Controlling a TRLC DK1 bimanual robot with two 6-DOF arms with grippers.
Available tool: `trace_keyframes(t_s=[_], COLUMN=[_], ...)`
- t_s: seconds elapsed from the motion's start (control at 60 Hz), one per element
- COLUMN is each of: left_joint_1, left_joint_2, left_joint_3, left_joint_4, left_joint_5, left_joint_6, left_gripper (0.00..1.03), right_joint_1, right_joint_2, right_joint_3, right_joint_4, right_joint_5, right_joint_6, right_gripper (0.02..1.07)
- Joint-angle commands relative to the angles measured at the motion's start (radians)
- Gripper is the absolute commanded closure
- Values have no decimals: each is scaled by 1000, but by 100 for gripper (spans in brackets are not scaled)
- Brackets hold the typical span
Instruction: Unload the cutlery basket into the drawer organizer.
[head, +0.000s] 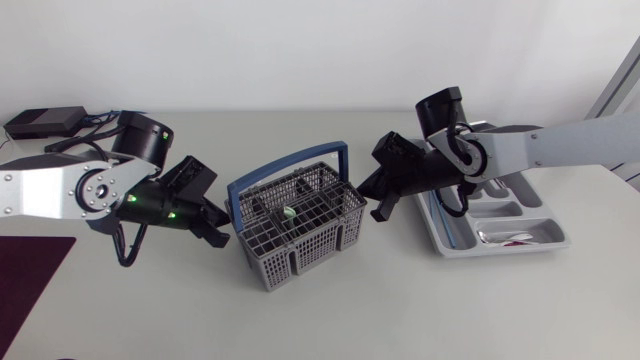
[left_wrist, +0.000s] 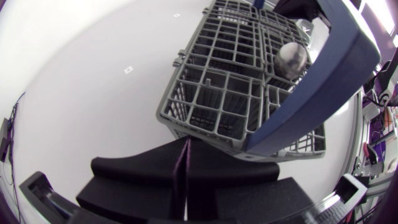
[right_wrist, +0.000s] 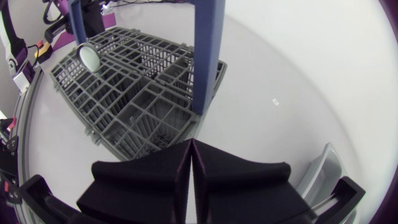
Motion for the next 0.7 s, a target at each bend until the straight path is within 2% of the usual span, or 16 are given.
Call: trace_keyframes(t_s=[0.0,0.483,0.683], left_joint_1=[-1,25,68], left_joint_2=[77,261,279], left_joint_3=[62,230,250], left_joint_4=[37,66,65], left_joint_5=[21,22,22], left_joint_6=[-13,-25,-16], left_gripper=[100,100,100], right_joint_1=[52,94,109], right_joint_2=[-38,-168,-174], right_joint_3=[-56,-190,-188], right_joint_4=[-10,-18,-10], right_joint_5=[-43,11,63], right_joint_6=[-9,15,34], right_gripper=[102,102,102])
